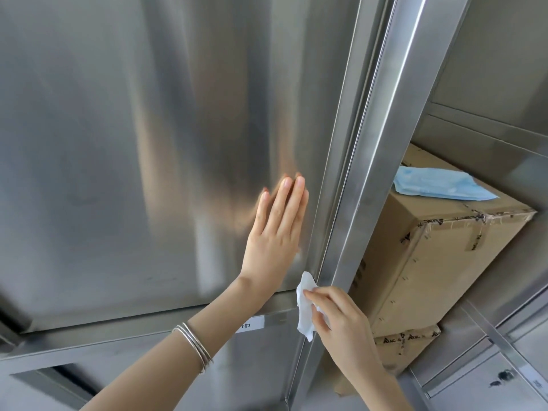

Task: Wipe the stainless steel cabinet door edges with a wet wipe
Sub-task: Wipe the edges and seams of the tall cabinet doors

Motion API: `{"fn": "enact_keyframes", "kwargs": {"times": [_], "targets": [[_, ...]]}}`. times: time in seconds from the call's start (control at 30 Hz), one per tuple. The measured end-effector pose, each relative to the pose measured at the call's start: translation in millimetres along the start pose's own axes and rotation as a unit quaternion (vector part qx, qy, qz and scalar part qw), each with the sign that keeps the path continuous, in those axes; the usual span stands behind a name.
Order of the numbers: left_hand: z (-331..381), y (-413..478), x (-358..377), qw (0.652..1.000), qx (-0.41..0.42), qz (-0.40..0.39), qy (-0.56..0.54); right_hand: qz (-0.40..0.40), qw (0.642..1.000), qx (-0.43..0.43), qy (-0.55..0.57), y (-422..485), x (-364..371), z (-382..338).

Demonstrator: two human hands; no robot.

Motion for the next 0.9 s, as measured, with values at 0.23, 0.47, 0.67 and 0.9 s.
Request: {"fn": "enact_keyframes", "kwargs": {"times": [0.23,0.47,0.67,0.9], "targets": [[-29,-18,-19,0.983,-0.001,0.045,-0.179,-0.058,0.996,-0.071,0.006,3,10,0],[-63,-125,-18,0.959,-0.094,-0.108,-0.246,-0.104,0.987,-0.107,0.052,-1,36,-7],[-79,-205,-18,0.932,-0.151,-0.266,-0.195,-0.142,0.978,-0.108,0.108,-15,63,-38],[-97,-273,-31,0.891,-0.184,-0.366,-0.194,-0.151,0.969,-0.137,0.141,-45,86,-81]]}}
Point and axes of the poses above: each hand's wrist, its own y-axis towards the middle knuckle, its own x-axis out of the palm, z = x × y, the point moved 8 cm from there along y, towards the middle knuckle, and after that the axes turned 15 degrees about y, right-handed, at the moved point
